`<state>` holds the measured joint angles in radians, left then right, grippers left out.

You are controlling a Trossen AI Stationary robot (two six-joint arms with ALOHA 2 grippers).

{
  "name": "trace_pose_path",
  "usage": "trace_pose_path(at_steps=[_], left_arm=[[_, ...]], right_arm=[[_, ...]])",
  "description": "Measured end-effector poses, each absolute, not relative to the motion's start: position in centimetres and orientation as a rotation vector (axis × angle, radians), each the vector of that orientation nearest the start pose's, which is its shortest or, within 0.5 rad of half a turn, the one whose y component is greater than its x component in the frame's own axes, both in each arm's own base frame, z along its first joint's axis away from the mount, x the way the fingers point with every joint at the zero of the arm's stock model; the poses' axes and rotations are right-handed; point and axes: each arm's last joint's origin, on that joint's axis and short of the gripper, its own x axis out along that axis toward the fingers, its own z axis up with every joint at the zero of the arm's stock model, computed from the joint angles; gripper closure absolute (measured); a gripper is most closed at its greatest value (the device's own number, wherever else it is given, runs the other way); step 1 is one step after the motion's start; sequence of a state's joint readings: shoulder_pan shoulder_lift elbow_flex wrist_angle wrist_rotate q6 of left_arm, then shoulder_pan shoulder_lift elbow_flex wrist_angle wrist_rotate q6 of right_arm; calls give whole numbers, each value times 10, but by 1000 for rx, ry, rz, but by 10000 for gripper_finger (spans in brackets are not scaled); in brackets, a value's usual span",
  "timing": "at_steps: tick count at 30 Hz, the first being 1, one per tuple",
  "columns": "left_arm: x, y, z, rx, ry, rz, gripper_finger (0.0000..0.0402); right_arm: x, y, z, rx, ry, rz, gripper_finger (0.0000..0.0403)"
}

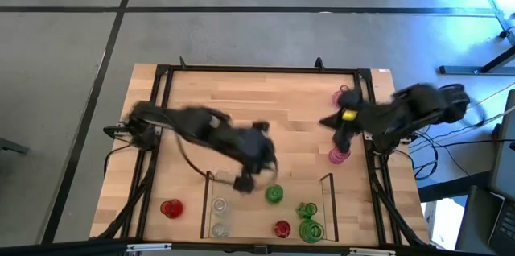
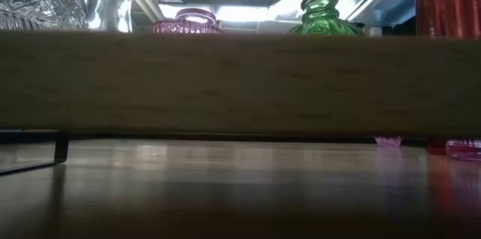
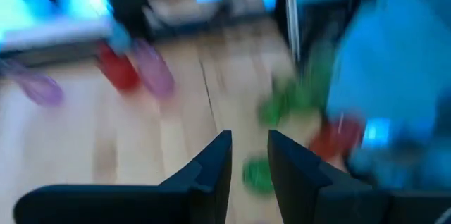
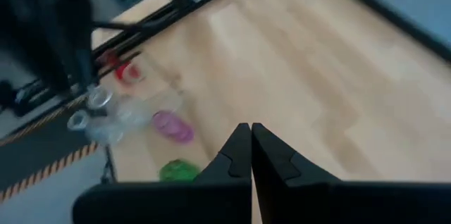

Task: Sort vases onto shelf
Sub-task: Put the green vase aligned with the other green vases on the shelf

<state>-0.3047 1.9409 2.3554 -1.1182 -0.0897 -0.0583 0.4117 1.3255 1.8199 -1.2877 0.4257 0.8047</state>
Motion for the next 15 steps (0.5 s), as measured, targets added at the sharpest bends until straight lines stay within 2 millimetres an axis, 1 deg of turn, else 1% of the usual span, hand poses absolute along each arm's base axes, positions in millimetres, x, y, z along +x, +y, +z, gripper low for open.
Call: trace_pose_path(at_steps=[3, 4, 6, 9, 11, 15], left_arm=[[344, -99, 481, 3, 529, -118, 316], [333, -95, 492, -6, 492, -87, 316], [311, -88, 507, -6, 455, -22, 316], [275, -82, 525, 6, 419, 65, 319], [252, -79, 535, 14, 403, 96, 323], [207, -69, 548, 7, 389, 122, 331]], right_arm=[[223, 94, 438, 426, 718, -222, 403], [231, 99, 429, 427, 746, -194, 403], [247, 109, 410, 435, 800, -149, 403], [266, 119, 385, 453, 864, -97, 403], [277, 125, 372, 469, 884, -62, 403], [297, 136, 354, 511, 891, -19, 392]])
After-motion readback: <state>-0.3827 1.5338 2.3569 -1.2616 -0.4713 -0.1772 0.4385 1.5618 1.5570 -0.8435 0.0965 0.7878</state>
